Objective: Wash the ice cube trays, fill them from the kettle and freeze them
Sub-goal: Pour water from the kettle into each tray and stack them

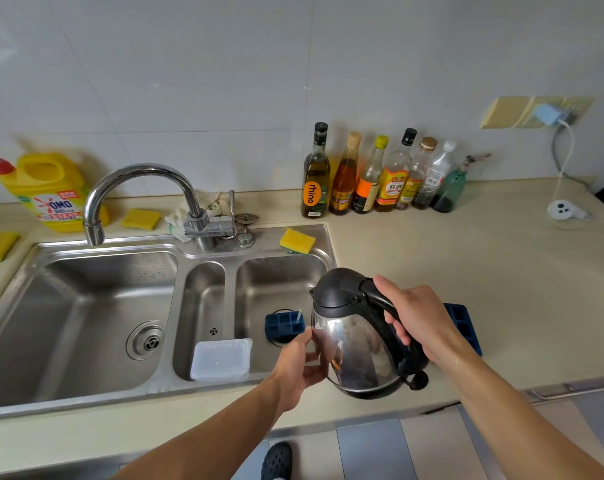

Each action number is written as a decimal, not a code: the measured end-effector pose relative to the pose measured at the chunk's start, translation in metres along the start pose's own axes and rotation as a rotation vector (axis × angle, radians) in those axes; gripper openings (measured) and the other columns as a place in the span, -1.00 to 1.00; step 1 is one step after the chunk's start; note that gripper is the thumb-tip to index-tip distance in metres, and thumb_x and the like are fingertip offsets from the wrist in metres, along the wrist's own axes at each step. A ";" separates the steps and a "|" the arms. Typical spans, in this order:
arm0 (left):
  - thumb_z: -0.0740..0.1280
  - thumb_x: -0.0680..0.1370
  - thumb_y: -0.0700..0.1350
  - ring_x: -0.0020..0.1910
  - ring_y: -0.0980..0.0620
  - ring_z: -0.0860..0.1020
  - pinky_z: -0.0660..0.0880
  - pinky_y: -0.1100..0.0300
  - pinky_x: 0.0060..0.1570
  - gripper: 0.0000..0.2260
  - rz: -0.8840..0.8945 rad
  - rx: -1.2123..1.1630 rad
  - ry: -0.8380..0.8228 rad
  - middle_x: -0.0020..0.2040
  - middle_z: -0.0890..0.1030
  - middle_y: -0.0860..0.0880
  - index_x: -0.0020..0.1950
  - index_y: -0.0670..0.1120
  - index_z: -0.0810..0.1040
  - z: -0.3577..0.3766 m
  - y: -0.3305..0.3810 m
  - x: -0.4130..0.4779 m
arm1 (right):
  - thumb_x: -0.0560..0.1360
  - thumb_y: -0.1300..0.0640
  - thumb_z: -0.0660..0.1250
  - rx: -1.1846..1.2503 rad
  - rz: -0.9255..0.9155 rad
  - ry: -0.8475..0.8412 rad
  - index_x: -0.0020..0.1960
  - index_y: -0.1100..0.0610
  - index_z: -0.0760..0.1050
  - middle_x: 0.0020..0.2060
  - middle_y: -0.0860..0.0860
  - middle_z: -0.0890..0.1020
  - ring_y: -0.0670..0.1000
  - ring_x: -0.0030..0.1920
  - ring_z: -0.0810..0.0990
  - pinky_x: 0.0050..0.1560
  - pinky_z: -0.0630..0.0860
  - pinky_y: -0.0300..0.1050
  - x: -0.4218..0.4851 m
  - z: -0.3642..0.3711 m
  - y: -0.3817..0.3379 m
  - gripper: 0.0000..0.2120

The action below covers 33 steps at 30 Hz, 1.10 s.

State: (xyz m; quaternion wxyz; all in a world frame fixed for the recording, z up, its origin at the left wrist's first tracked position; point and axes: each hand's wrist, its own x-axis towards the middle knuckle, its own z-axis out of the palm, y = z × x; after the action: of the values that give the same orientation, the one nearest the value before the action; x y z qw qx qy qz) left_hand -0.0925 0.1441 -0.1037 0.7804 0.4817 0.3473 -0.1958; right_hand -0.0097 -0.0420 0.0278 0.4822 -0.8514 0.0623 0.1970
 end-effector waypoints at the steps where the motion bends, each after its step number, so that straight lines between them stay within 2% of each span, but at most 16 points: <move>1: 0.15 0.70 0.12 -0.16 0.00 0.73 0.61 0.10 -0.12 -0.64 -0.001 0.002 0.001 -0.03 0.75 -0.15 0.05 -0.07 0.64 0.000 0.001 0.000 | 0.54 -0.30 0.30 0.001 0.000 -0.003 -0.43 0.18 0.51 -0.58 0.05 0.48 0.02 -0.59 0.39 -0.48 0.42 -0.18 0.000 0.000 0.000 -0.38; 4: 0.15 0.69 0.13 -0.09 -0.04 0.72 0.62 0.08 -0.08 -0.63 -0.002 0.005 0.008 -0.01 0.75 -0.14 0.13 -0.09 0.63 0.001 0.001 -0.001 | 0.54 -0.30 0.30 -0.002 0.002 -0.007 -0.42 0.20 0.52 -0.58 0.05 0.48 0.01 -0.59 0.39 -0.48 0.42 -0.18 0.002 -0.001 -0.001 -0.38; 7: 0.14 0.70 0.13 -0.14 0.00 0.73 0.62 0.08 -0.06 -0.64 0.001 0.009 0.003 -0.02 0.75 -0.14 0.06 -0.06 0.64 0.001 0.001 0.000 | 0.54 -0.31 0.30 -0.007 0.001 -0.011 -0.40 0.21 0.53 -0.58 0.06 0.48 0.02 -0.58 0.39 -0.43 0.43 -0.14 0.003 -0.001 -0.002 -0.38; 12: 0.15 0.69 0.13 -0.11 -0.02 0.71 0.63 0.08 -0.04 -0.63 -0.006 -0.001 0.008 -0.01 0.74 -0.15 0.08 -0.08 0.64 0.001 0.001 0.000 | 0.54 -0.31 0.29 -0.026 0.007 -0.012 -0.38 0.23 0.54 -0.56 0.08 0.48 0.03 -0.57 0.41 -0.40 0.45 -0.13 0.004 -0.001 -0.002 -0.37; 18: 0.18 0.69 0.13 0.05 -0.15 0.67 0.61 0.03 -0.04 -0.63 -0.018 -0.040 0.039 -0.01 0.74 -0.16 0.20 -0.11 0.61 0.001 0.003 0.003 | 0.54 -0.30 0.30 -0.013 0.011 -0.012 -0.36 0.24 0.55 -0.56 0.08 0.48 0.03 -0.57 0.41 -0.37 0.45 -0.10 0.006 0.000 -0.004 -0.38; 22: 0.20 0.69 0.11 0.05 -0.16 0.67 0.61 0.02 -0.05 -0.65 -0.030 -0.066 0.054 -0.02 0.74 -0.17 0.21 -0.12 0.60 0.001 0.006 0.004 | 0.55 -0.29 0.29 -0.003 0.017 -0.012 -0.36 0.23 0.54 -0.57 0.07 0.47 0.03 -0.57 0.40 -0.36 0.44 -0.11 0.006 0.001 -0.006 -0.39; 26: 0.20 0.69 0.10 0.11 -0.21 0.66 0.62 -0.06 0.09 -0.66 -0.035 -0.086 0.052 0.02 0.73 -0.19 0.22 -0.12 0.59 0.001 0.007 0.006 | 0.56 -0.29 0.29 -0.002 0.013 -0.015 -0.37 0.22 0.54 -0.57 0.07 0.47 0.03 -0.56 0.41 -0.34 0.45 -0.09 0.008 0.002 -0.007 -0.39; 33: 0.21 0.69 0.09 0.13 -0.23 0.65 0.60 -0.10 0.18 -0.67 -0.043 -0.100 0.062 0.02 0.73 -0.21 0.20 -0.12 0.60 -0.001 0.008 0.008 | 0.55 -0.30 0.29 -0.008 0.014 -0.020 -0.37 0.22 0.54 -0.56 0.08 0.48 0.05 -0.56 0.41 -0.36 0.44 -0.10 0.013 0.005 -0.008 -0.38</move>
State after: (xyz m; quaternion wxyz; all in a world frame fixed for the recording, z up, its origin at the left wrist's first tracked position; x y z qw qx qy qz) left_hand -0.0821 0.1492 -0.1049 0.7879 0.4405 0.3908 -0.1800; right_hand 0.0036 -0.0326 0.0266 0.4779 -0.8509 0.0628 0.2090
